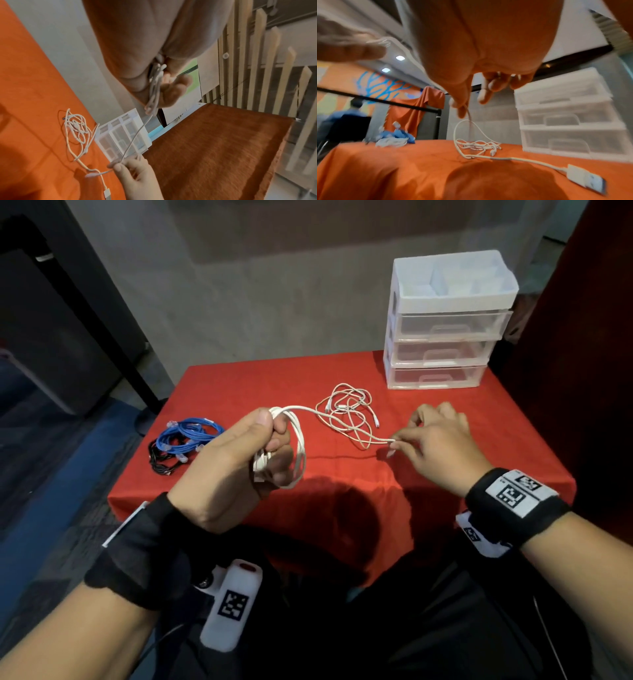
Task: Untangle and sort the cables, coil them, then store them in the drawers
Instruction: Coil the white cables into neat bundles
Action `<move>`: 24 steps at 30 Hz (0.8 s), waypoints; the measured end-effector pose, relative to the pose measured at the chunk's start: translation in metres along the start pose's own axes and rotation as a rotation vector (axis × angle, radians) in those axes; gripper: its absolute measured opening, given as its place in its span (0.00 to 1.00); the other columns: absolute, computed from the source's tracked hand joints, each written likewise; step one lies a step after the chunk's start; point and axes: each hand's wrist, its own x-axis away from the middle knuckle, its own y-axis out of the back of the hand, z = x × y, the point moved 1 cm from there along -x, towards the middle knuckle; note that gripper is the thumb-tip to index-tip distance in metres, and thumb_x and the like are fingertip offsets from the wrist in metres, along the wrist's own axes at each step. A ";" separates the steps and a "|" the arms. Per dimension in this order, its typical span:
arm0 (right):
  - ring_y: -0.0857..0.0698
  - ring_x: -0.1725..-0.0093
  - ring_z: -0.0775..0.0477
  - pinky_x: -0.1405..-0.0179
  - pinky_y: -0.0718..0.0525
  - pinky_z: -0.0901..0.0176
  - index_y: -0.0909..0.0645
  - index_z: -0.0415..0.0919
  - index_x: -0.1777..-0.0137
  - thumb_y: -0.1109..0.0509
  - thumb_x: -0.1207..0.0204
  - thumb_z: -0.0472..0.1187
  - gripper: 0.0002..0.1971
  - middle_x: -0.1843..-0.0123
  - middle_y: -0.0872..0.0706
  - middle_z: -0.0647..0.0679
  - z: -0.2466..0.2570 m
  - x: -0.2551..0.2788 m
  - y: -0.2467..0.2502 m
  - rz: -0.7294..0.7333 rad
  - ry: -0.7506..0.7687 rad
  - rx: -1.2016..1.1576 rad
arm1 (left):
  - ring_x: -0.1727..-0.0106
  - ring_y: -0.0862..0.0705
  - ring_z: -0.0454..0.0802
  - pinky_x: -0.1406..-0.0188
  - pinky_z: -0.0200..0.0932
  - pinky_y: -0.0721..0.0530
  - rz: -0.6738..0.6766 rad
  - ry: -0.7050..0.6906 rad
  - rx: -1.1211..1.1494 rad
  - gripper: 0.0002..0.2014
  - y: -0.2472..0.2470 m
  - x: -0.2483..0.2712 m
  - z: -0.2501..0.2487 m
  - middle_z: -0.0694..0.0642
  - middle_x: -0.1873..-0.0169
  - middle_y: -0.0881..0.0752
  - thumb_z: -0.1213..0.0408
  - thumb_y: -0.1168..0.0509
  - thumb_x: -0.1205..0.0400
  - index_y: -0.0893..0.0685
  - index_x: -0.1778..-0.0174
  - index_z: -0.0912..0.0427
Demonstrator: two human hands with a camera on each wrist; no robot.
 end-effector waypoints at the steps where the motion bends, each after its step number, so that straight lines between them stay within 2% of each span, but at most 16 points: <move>1: 0.22 0.51 0.43 0.49 0.24 0.47 0.08 0.55 0.54 0.27 0.20 0.52 0.07 0.57 0.21 0.54 0.004 0.000 -0.001 -0.002 -0.044 -0.025 | 0.68 0.35 0.46 0.71 0.37 0.28 0.017 -0.007 0.035 0.12 -0.002 -0.001 0.003 0.54 0.64 0.37 0.60 0.50 0.08 0.27 0.52 0.59; 3: 0.14 0.56 0.40 0.49 0.16 0.45 0.08 0.47 0.54 0.28 0.18 0.49 0.10 0.61 0.14 0.48 0.019 -0.002 -0.002 0.026 -0.157 -0.317 | 0.67 0.34 0.44 0.72 0.35 0.28 0.023 -0.003 0.099 0.11 -0.005 -0.004 0.010 0.53 0.64 0.35 0.59 0.49 0.08 0.27 0.52 0.59; 5: 0.10 0.59 0.43 0.49 0.11 0.44 0.08 0.40 0.55 0.27 0.17 0.46 0.11 0.61 0.08 0.42 0.048 -0.002 0.007 0.040 -0.288 -0.757 | 0.69 0.36 0.42 0.75 0.32 0.31 0.007 -0.005 0.126 0.11 -0.009 -0.011 0.019 0.52 0.64 0.35 0.60 0.49 0.08 0.27 0.54 0.58; 7: 0.09 0.60 0.46 0.54 0.10 0.51 0.08 0.34 0.51 0.27 0.17 0.39 0.09 0.59 0.08 0.37 0.081 0.000 0.020 0.038 -0.355 -1.139 | 0.72 0.39 0.41 0.77 0.31 0.32 -0.026 -0.011 0.116 0.11 -0.014 -0.017 0.031 0.51 0.65 0.36 0.61 0.50 0.08 0.28 0.55 0.57; 8: 0.09 0.60 0.46 0.56 0.10 0.54 0.10 0.30 0.50 0.29 0.16 0.37 0.10 0.60 0.09 0.37 0.094 0.000 0.025 0.042 -0.364 -1.243 | 0.73 0.39 0.41 0.77 0.32 0.32 -0.047 -0.013 0.111 0.12 -0.016 -0.020 0.036 0.52 0.65 0.36 0.62 0.50 0.08 0.28 0.56 0.58; 10: 0.11 0.60 0.46 0.58 0.10 0.57 0.12 0.25 0.47 0.30 0.15 0.35 0.11 0.60 0.12 0.39 0.111 0.000 0.032 0.066 -0.363 -1.364 | 0.73 0.40 0.43 0.76 0.34 0.32 -0.089 -0.032 0.095 0.13 -0.018 -0.025 0.046 0.53 0.66 0.38 0.62 0.51 0.07 0.29 0.57 0.58; 13: 0.12 0.61 0.49 0.56 0.11 0.56 0.12 0.30 0.48 0.34 0.13 0.35 0.10 0.60 0.12 0.42 0.116 -0.002 0.033 0.094 -0.385 -1.440 | 0.71 0.43 0.48 0.75 0.36 0.30 -0.187 -0.062 -0.003 0.15 -0.019 -0.029 0.053 0.53 0.69 0.39 0.61 0.51 0.06 0.30 0.59 0.58; 16: 0.14 0.64 0.51 0.58 0.14 0.57 0.15 0.34 0.49 0.36 0.11 0.36 0.10 0.60 0.13 0.43 0.115 0.001 0.028 0.163 -0.433 -1.512 | 0.75 0.36 0.46 0.77 0.36 0.30 -0.311 -0.067 -0.189 0.17 -0.021 -0.029 0.056 0.52 0.74 0.34 0.60 0.50 0.06 0.28 0.61 0.57; 18: 0.14 0.66 0.52 0.59 0.17 0.57 0.16 0.35 0.50 0.38 0.10 0.37 0.11 0.62 0.12 0.45 0.115 0.003 0.024 0.268 -0.461 -1.541 | 0.76 0.34 0.46 0.77 0.38 0.31 -0.373 -0.082 -0.372 0.18 -0.020 -0.028 0.059 0.52 0.76 0.31 0.61 0.48 0.07 0.26 0.63 0.57; 21: 0.12 0.61 0.46 0.58 0.19 0.56 0.16 0.36 0.48 0.39 0.10 0.39 0.12 0.59 0.11 0.41 0.115 0.006 0.019 0.415 -0.537 -1.580 | 0.76 0.29 0.46 0.76 0.40 0.28 -0.413 -0.112 -0.635 0.17 -0.013 -0.025 0.066 0.48 0.77 0.26 0.60 0.46 0.07 0.23 0.60 0.62; 24: 0.13 0.58 0.43 0.54 0.17 0.53 0.16 0.36 0.48 0.39 0.10 0.39 0.11 0.55 0.12 0.37 0.116 0.009 0.012 0.468 -0.592 -1.651 | 0.77 0.28 0.45 0.77 0.40 0.27 -0.395 -0.126 -0.685 0.17 -0.011 -0.023 0.070 0.46 0.77 0.25 0.59 0.47 0.07 0.23 0.57 0.64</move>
